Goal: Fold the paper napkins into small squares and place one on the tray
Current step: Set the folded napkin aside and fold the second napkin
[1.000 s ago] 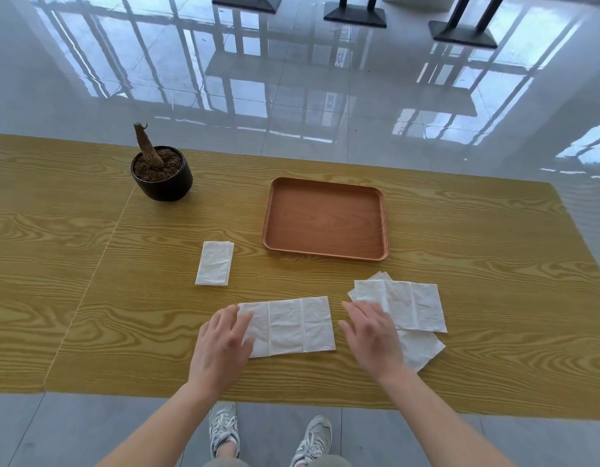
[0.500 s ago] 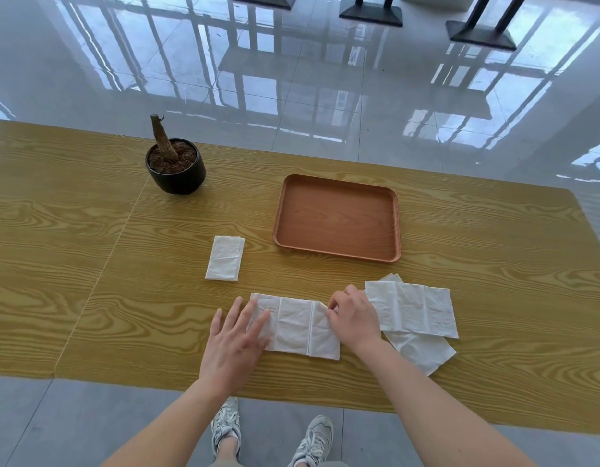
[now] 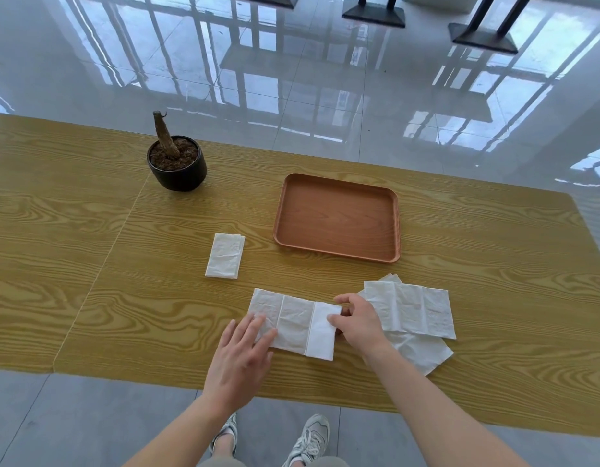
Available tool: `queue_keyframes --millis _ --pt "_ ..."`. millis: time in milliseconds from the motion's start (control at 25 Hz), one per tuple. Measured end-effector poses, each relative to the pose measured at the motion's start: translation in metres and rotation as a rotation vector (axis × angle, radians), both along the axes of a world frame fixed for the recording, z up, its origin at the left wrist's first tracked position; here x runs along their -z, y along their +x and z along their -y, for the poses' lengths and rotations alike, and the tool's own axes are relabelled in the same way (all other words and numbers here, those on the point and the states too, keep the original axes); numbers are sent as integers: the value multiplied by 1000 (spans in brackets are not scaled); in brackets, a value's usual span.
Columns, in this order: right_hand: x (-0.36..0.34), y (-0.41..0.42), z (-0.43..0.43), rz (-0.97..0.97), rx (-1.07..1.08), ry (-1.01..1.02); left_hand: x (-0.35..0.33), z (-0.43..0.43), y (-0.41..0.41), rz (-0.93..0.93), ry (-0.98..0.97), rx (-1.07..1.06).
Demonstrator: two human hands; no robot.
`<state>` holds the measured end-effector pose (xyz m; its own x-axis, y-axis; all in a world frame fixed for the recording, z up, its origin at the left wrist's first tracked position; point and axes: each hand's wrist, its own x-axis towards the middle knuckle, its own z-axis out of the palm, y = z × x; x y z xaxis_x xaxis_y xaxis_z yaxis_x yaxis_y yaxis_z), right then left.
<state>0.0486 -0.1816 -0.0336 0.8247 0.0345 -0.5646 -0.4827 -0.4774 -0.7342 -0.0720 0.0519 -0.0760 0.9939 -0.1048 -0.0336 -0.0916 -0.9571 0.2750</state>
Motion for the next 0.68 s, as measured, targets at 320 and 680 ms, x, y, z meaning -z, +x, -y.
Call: queue_keyframes --millis 320,680 --pt "-5 -6 -29 101 -83 117 1 -5 -1 1 6 28" --pt "7 -15 -12 674 -1026 -532 -1 -5 -5 26 -107 -161"
